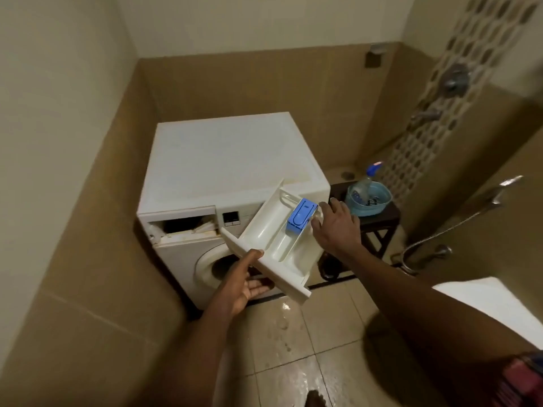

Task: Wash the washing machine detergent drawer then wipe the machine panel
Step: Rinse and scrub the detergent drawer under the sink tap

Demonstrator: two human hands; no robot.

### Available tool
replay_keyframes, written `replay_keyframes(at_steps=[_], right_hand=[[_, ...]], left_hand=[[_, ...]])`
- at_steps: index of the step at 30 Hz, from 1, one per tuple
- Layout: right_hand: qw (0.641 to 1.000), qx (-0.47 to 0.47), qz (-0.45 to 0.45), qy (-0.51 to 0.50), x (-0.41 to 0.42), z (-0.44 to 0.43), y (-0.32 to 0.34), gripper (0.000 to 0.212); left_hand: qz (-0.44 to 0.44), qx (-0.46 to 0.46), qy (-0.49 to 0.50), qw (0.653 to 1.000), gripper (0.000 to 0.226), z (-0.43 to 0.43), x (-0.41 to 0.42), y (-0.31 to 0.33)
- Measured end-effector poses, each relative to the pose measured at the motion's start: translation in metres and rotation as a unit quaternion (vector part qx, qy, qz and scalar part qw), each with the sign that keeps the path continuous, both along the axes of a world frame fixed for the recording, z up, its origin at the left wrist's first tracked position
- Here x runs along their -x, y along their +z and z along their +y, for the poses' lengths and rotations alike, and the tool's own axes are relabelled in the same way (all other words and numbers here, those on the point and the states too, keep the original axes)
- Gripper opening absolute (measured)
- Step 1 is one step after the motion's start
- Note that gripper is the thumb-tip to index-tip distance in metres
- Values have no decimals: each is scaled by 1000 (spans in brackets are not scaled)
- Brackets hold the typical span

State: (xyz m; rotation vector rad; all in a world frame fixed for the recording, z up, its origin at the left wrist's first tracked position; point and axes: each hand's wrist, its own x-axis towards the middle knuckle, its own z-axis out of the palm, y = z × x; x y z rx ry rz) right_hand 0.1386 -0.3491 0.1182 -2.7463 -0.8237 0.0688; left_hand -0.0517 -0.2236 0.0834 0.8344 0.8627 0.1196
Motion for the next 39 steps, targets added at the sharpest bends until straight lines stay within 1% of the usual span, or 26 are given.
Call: replay_keyframes(at_steps=[2,4,7,11,14,18,21,25,30,31,34,36,39], right_hand=[[999,11,-13,-41,-7,-37,6,54],[996,8,3,-84,-14,-76,15,56],[988,-20,36,-147,-22,-140,28,57],[977,-58,67,-193,-22,-222,34,53],[956,-109,85,-259,-24,-284,34,45],[927,-175,65,-325,-10,-374,34,34],[907,-196,39,-372,0,-458,39,35],[873,-181,38,-451,14,-559,40,38],[837,-165,50,-519,45,-655,35,40],[829,-161,49,-534,51,-673,34,41],[797,-156,55,-581,70,-724,39,47],[779,-161,46,-604,81,-752,40,46],[752,-148,33,-642,102,-794,41,40]], left_hand=[[-11,-9,-34,999,52,-18,-15,6],[-16,-18,-69,997,50,-41,-29,12],[-27,-23,-120,992,47,-84,-48,21],[-28,-33,-175,984,59,-143,-69,25],[-22,-40,-204,978,65,-201,-86,29],[0,-56,-229,972,53,-287,-105,31],[-4,-65,-266,962,46,-359,-120,34],[-15,-96,-332,938,32,-449,-137,43],[-24,-128,-425,896,27,-549,-150,49],[-28,-135,-439,888,27,-567,-152,49],[-32,-146,-473,868,38,-617,-155,50],[-31,-148,-489,859,42,-644,-157,51],[-39,-150,-533,832,47,-693,-161,54]])
